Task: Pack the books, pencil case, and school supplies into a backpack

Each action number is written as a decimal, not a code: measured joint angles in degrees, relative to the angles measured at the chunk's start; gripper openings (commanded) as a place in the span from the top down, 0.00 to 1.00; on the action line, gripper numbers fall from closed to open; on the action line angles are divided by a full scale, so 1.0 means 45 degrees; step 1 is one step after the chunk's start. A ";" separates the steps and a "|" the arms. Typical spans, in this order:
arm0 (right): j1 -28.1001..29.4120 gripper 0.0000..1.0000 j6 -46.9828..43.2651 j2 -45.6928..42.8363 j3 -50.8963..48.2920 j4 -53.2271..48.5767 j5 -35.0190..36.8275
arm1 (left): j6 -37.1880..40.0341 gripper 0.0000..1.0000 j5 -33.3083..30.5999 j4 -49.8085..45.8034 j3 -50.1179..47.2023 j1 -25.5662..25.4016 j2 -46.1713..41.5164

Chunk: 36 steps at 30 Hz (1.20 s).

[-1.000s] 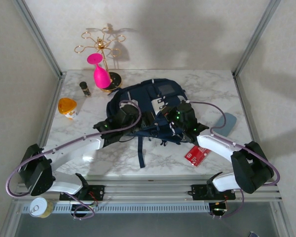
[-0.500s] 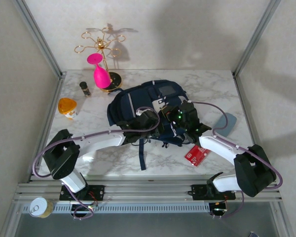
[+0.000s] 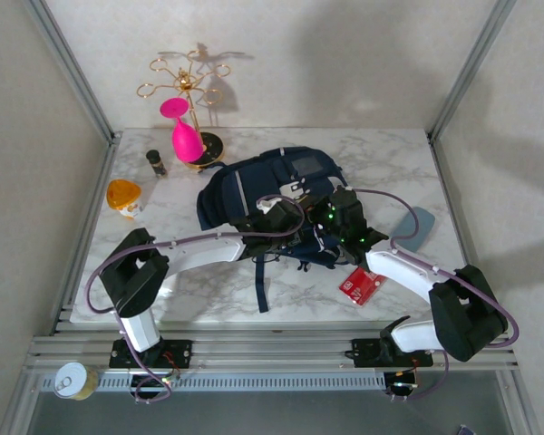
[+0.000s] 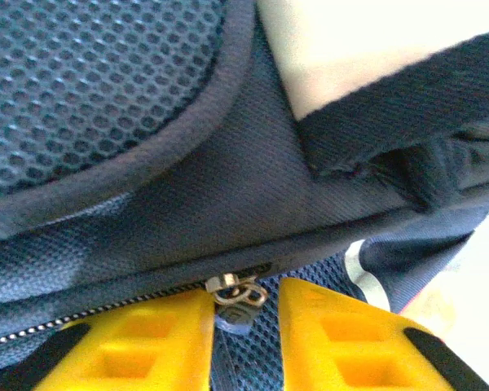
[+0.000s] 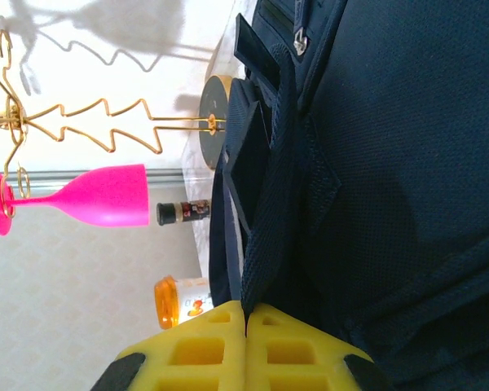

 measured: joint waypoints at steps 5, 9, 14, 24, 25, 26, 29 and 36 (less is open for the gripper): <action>-0.0005 1.00 0.0000 -0.0010 -0.0029 0.0019 0.0010 | -0.0223 0.84 -0.0525 0.0019 0.0049 -0.0029 0.0141; -0.0053 1.00 -0.0010 -0.0015 -0.0034 0.0102 0.0005 | -0.0204 0.89 -0.0593 0.0053 0.0049 -0.0034 0.0141; -0.0223 1.00 -0.0073 -0.0019 -0.0034 0.0087 -0.0112 | 0.0029 1.00 -0.0573 0.0044 0.0039 -0.0034 0.0112; -0.1107 0.55 -0.0772 -0.0296 -0.0019 -0.0563 -0.0918 | 0.0719 1.00 0.0024 0.0044 -0.0393 0.0068 -0.0942; -0.1219 0.50 -0.0976 -0.0389 -0.0005 -0.0758 -0.0981 | 0.0782 1.00 0.0117 0.0039 -0.0432 0.0102 -0.0967; -0.1316 0.45 -0.1151 -0.0520 0.0015 -0.1039 -0.1083 | 0.0860 1.00 0.0185 0.0039 -0.0466 0.0141 -0.0981; -0.1341 0.35 -0.1574 -0.1010 0.0049 -0.2249 -0.1234 | 0.1039 1.00 0.0282 0.0024 -0.0534 0.0160 -0.0986; -0.1030 0.42 -0.1598 -0.2045 -0.0811 -0.3351 -0.1477 | 0.1132 1.00 0.0491 0.0029 -0.0549 0.0175 -0.0986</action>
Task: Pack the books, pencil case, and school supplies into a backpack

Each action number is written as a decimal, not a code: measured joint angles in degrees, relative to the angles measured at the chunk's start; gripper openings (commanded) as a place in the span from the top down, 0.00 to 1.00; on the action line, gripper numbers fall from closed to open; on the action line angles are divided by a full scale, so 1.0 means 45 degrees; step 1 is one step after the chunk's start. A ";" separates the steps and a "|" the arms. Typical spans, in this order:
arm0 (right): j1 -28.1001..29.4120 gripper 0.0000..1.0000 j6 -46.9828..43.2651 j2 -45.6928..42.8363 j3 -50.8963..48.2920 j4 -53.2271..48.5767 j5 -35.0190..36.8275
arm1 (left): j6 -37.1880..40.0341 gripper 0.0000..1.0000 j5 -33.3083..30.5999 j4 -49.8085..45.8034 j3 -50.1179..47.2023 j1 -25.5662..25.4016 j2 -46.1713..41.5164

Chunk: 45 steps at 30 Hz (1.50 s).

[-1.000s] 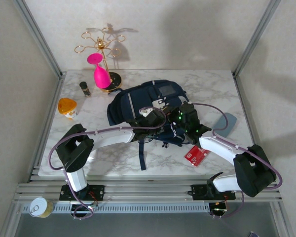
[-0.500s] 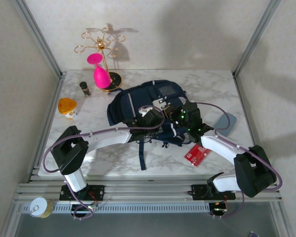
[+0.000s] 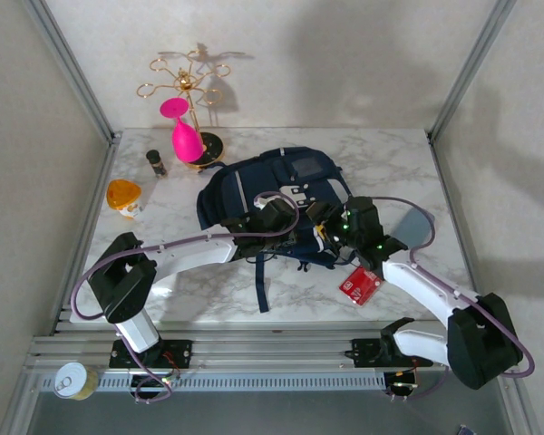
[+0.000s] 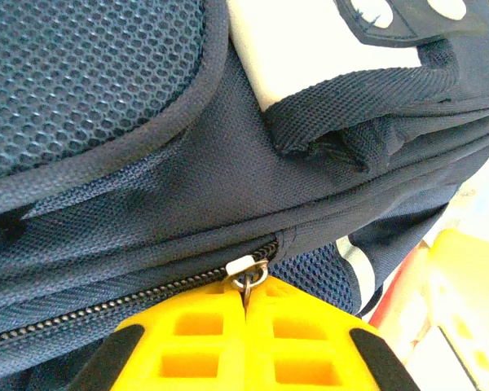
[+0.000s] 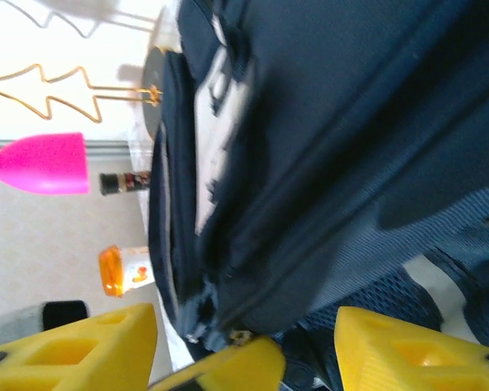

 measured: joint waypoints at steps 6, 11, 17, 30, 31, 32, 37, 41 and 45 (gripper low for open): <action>0.0053 0.51 -0.0015 0.1598 0.0141 0.0403 -0.0049 | 0.0005 1.00 0.0097 0.0000 0.0000 0.0010 0.0000; 0.0049 0.79 -0.0685 0.3079 0.1093 0.0602 0.0209 | 0.0058 1.00 0.0180 -0.0044 0.0000 0.0053 0.0000; -0.0627 1.00 -0.1991 0.3604 0.1778 0.0408 0.0204 | 0.0801 1.00 0.0160 -0.0889 0.0121 0.0151 0.0000; -0.2584 0.65 -0.5022 0.5367 0.4231 -0.0714 -0.1127 | 0.2968 1.00 0.0282 -0.2880 0.0063 0.0461 -0.1005; -0.2506 0.60 -0.5105 0.5338 0.4274 -0.0792 -0.0991 | 0.2958 1.00 0.0350 -0.2846 0.0063 0.0476 -0.1001; -0.2438 0.55 -0.5134 0.5265 0.4274 -0.0899 -0.0811 | 0.2958 1.00 0.0384 -0.2822 0.0073 0.0486 -0.0991; -0.2195 0.40 -0.4673 0.3575 0.3274 -0.1511 -0.0384 | 0.2905 1.00 0.0865 -0.2477 0.0175 0.0491 -0.0777; -0.1355 0.38 -0.3502 0.1875 0.1841 -0.1195 -0.0884 | 0.2861 1.00 0.1331 -0.2113 0.0185 0.0491 -0.0753; -0.0185 0.39 -0.2040 0.1812 0.1073 -0.0078 -0.1511 | 0.2861 1.00 0.1457 -0.1977 0.0185 0.0491 -0.0748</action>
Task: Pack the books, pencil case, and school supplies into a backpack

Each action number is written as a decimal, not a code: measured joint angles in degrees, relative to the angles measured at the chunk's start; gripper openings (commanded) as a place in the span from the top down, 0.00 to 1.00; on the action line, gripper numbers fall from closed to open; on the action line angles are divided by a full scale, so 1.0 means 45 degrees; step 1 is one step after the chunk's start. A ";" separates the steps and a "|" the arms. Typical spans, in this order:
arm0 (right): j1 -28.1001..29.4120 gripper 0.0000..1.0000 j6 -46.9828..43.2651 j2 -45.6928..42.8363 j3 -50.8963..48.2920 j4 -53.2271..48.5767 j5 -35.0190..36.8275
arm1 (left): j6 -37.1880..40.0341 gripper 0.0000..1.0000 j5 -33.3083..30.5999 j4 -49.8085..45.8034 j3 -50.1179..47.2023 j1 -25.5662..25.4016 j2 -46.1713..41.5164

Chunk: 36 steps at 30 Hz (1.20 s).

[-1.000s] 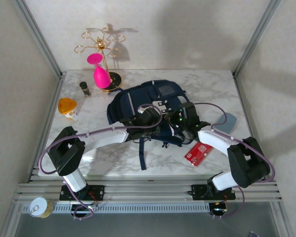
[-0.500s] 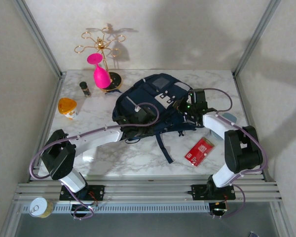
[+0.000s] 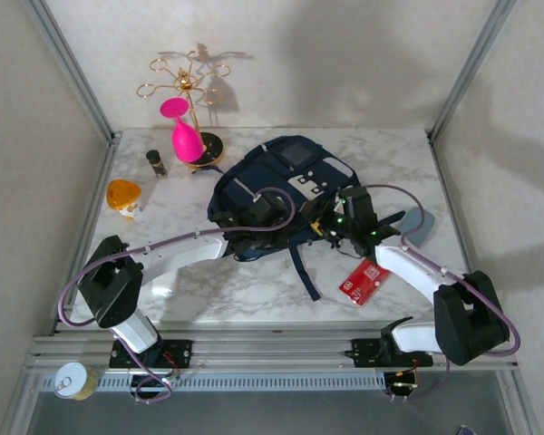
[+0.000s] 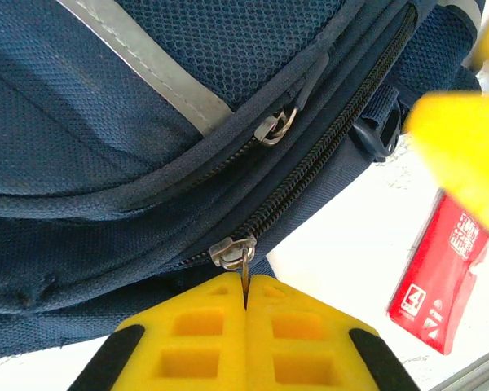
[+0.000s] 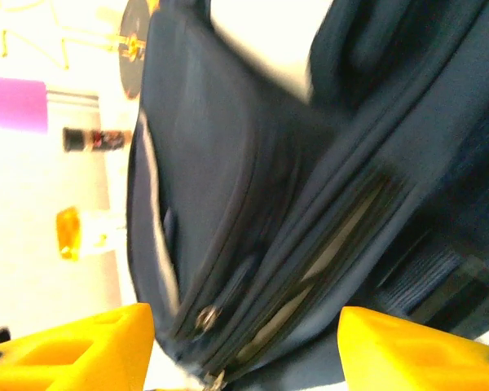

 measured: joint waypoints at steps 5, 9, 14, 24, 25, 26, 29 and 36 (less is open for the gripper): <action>0.0442 0.47 0.1375 0.1083 -0.0044 0.1593 -0.0544 | -0.0005 1.00 0.0015 0.0015 0.0000 0.0000 0.0000; 0.0442 0.52 0.1938 0.1627 0.0019 0.2297 -0.0573 | -0.0049 1.00 0.0010 0.0107 0.0000 0.0000 0.0000; 0.0491 0.54 0.2273 0.1642 0.0296 0.2438 -0.0301 | -0.0155 1.00 0.0053 0.0253 -0.0005 0.0000 0.0000; 0.1117 0.91 0.2268 0.2599 0.0695 0.2599 0.0767 | -0.0248 1.00 -0.0160 0.0175 -0.0005 0.0102 0.0000; 0.1185 0.96 0.2157 0.2759 0.0855 0.2565 0.0792 | -0.0253 1.00 -0.0277 0.0117 -0.0005 0.0126 0.0000; 0.1239 1.00 0.2016 0.2919 0.1044 0.2545 0.0782 | -0.0267 1.00 -0.0418 0.0073 -0.0005 0.0170 0.0000; 0.1375 1.00 0.1457 0.3395 0.1715 0.2297 0.0733 | -0.0355 1.00 -0.0777 0.0039 -0.0117 0.0301 -0.0083; 0.1219 1.00 -0.0690 0.3288 0.2696 0.0753 -0.1326 | -0.0860 1.00 -0.1341 0.0053 -0.2035 0.0330 -0.2579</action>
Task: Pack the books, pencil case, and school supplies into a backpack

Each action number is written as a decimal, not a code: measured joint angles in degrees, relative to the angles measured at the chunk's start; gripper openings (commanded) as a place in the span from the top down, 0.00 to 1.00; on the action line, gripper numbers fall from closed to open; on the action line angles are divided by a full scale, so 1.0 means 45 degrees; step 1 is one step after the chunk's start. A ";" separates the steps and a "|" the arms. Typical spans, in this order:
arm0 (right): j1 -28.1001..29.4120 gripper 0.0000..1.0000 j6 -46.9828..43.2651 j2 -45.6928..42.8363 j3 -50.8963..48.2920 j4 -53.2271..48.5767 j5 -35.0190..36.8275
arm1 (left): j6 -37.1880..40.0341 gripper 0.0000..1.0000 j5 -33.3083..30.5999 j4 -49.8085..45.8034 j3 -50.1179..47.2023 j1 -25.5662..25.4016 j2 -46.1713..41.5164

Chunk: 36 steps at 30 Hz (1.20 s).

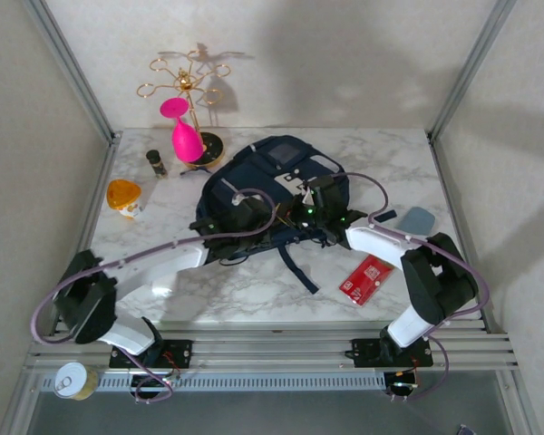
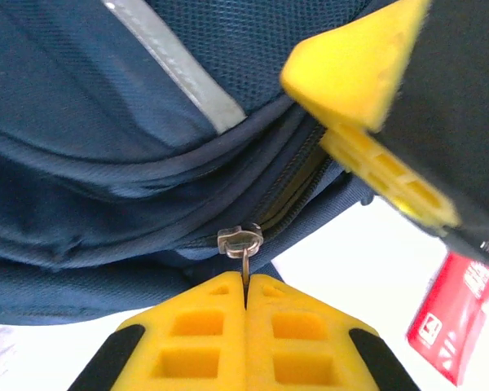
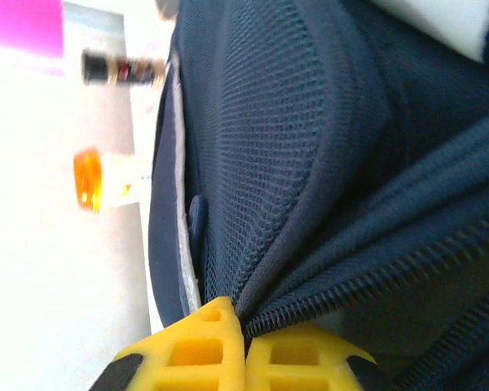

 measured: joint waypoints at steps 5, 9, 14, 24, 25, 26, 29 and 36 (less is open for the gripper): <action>-0.1846 1.00 -0.1894 -0.0656 0.0471 -0.1991 -0.2273 | -0.0024 1.00 0.0491 -0.0549 -0.1025 0.0359 -0.1574; -0.3419 1.00 -0.2851 -0.0568 0.0962 -0.3031 -0.3065 | 0.0267 1.00 0.1015 -0.0092 -0.1161 0.0714 -0.1462; -0.3531 0.52 -0.3079 0.0233 0.1608 -0.3079 -0.2720 | 0.0335 1.00 0.1783 0.0321 -0.1127 0.0583 -0.0797; -0.0758 0.33 -0.0855 -0.1355 -0.0967 -0.1394 -0.0277 | 0.0321 1.00 0.2200 0.1331 -0.0408 0.0223 0.0743; -0.0578 0.33 -0.0704 -0.1399 -0.1078 -0.1394 -0.0034 | 0.0291 1.00 0.2200 0.1404 -0.0408 0.0223 0.0743; -0.0355 0.33 -0.0505 -0.1389 -0.1083 -0.1384 0.0311 | 0.0282 1.00 0.2200 0.1515 -0.0408 0.0223 0.0743; 0.0151 0.33 0.0019 -0.1370 -0.1083 -0.1010 0.1365 | 0.0282 1.00 0.2195 0.1695 -0.0393 0.0223 0.0743; 0.0947 0.30 0.0967 -0.0865 -0.1117 -0.0471 0.2885 | 0.0185 0.99 0.1690 0.1579 -0.0437 0.0612 0.0253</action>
